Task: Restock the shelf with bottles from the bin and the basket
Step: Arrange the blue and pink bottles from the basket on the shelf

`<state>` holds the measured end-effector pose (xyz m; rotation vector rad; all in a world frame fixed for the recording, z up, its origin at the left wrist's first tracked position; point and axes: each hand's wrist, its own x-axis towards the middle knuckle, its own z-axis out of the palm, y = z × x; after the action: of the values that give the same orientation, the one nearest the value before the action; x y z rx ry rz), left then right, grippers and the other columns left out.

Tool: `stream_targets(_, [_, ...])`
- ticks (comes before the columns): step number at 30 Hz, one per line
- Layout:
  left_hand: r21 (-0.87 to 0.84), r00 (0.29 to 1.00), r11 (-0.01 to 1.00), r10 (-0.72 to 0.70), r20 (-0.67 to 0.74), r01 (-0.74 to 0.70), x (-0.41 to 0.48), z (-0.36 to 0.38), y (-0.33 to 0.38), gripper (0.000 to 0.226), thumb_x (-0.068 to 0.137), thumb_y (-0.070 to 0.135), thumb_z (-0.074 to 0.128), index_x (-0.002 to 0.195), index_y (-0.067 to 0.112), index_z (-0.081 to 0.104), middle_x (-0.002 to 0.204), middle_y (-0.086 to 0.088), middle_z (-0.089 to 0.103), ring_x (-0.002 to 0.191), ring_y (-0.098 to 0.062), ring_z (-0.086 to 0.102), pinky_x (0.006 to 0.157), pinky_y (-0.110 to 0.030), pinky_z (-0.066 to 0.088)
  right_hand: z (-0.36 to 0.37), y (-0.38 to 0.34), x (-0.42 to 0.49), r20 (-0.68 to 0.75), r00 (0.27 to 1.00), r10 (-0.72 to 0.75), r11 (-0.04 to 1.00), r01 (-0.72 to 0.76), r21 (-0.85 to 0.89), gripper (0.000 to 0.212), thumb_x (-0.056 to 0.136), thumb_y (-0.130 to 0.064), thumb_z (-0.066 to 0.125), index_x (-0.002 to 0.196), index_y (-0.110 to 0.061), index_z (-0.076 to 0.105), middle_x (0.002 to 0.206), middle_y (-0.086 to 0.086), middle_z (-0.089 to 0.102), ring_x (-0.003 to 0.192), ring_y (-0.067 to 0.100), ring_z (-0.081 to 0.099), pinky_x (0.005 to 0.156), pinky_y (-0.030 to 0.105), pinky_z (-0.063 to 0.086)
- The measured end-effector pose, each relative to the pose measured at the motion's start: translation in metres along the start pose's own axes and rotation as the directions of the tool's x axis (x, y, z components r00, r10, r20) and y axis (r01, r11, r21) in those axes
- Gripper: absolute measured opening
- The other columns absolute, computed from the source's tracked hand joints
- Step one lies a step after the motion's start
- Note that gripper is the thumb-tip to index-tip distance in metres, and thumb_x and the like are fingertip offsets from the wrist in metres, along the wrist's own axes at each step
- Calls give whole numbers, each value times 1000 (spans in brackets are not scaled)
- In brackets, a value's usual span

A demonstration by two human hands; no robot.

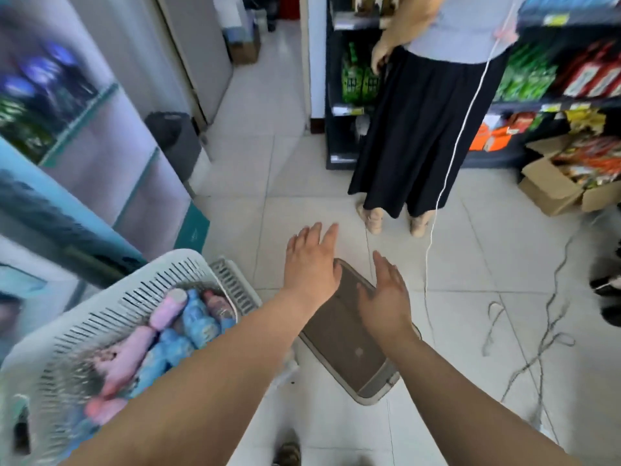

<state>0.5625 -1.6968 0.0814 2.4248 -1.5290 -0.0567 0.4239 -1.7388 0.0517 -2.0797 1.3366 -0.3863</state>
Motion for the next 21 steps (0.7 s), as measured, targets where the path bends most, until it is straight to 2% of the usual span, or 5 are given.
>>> stream_targets(5, [-25, 984, 991, -135, -115, 133, -25, -120, -48, 65, 86, 32, 53, 145, 18, 30, 143, -12, 41, 130, -30, 38, 110, -42, 26, -32, -117, -4, 31, 962, -271, 962, 271, 17, 62, 93, -21, 54, 148, -15, 27, 151, 10, 34, 141, 26, 27, 115, 41, 25])
stream_targets(9, [-37, 958, 971, -241, -154, 238, -73, -161, -122, 65, 81, 28, 56, 142, 12, 37, 134, -13, 48, 123, -32, 44, 105, -43, 33, -1, -179, -20, 121, 902, -414, 910, 415, 17, 63, 91, -21, 55, 148, -14, 29, 150, 12, 36, 139, 27, 30, 116, 37, 24])
stream_targets(14, [-55, 889, 894, -448, -91, 445, -146, -157, -221, 66, 81, 30, 51, 142, 13, 37, 135, -14, 48, 122, -35, 46, 104, -42, 35, 71, -220, -51, 307, 818, -486, 857, 515, -17, 64, 89, -19, 57, 147, -14, 31, 149, 8, 38, 137, 26, 34, 114, 33, 23])
stream_targets(17, [-56, 821, 819, -571, 12, 571, -188, -139, -269, 65, 86, 29, 54, 145, 16, 32, 142, -16, 42, 127, -34, 41, 107, -40, 32, 119, -227, -64, 415, 755, -508, 823, 567, -23, 63, 88, -18, 58, 145, -11, 34, 143, 12, 45, 130, 30, 42, 111, 38, 32])
stream_targets(21, [-90, 735, 730, -665, 130, 677, -228, -107, -308, 65, 87, 28, 55, 146, 21, 30, 145, -13, 40, 130, -32, 40, 110, -42, 32, 167, -222, -74, 530, 699, -480, 793, 604, -78, 66, 87, -19, 59, 147, -16, 32, 148, 7, 40, 135, 27, 38, 112, 35, 29])
